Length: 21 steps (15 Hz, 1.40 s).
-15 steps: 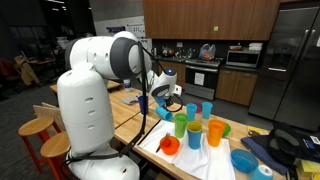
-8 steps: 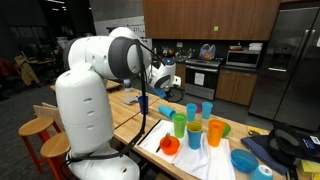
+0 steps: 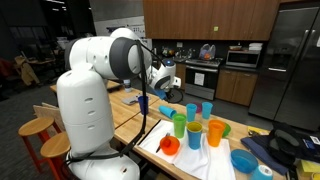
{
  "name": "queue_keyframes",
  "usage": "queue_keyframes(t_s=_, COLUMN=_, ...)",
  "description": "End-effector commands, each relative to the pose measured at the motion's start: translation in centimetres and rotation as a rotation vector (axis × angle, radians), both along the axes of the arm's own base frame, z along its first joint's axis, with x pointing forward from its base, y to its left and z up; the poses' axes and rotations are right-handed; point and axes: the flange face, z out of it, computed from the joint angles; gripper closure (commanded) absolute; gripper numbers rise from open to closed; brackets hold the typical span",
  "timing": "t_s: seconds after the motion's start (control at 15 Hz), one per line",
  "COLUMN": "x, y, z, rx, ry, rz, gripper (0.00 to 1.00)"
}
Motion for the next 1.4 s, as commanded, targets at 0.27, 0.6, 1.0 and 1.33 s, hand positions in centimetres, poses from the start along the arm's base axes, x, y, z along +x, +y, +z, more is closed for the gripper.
queue_keyframes(t_s=0.27, x=-0.3, y=-0.1, z=-1.6, rx=-0.008, ry=0.066, rz=0.071, gripper=0.0)
queue_keyframes(t_s=0.6, x=-1.0, y=-0.8, z=-3.2, rx=-0.019, ry=0.148, rz=0.126, gripper=0.0)
queue_keyframes(t_s=1.0, x=-1.8, y=-2.2, z=-4.3, rx=-0.042, ry=0.203, rz=0.143, gripper=0.0)
queue_keyframes(t_s=1.33, x=-3.1, y=-0.3, z=-5.8, rx=-0.026, ry=0.2, rz=0.119, gripper=0.0)
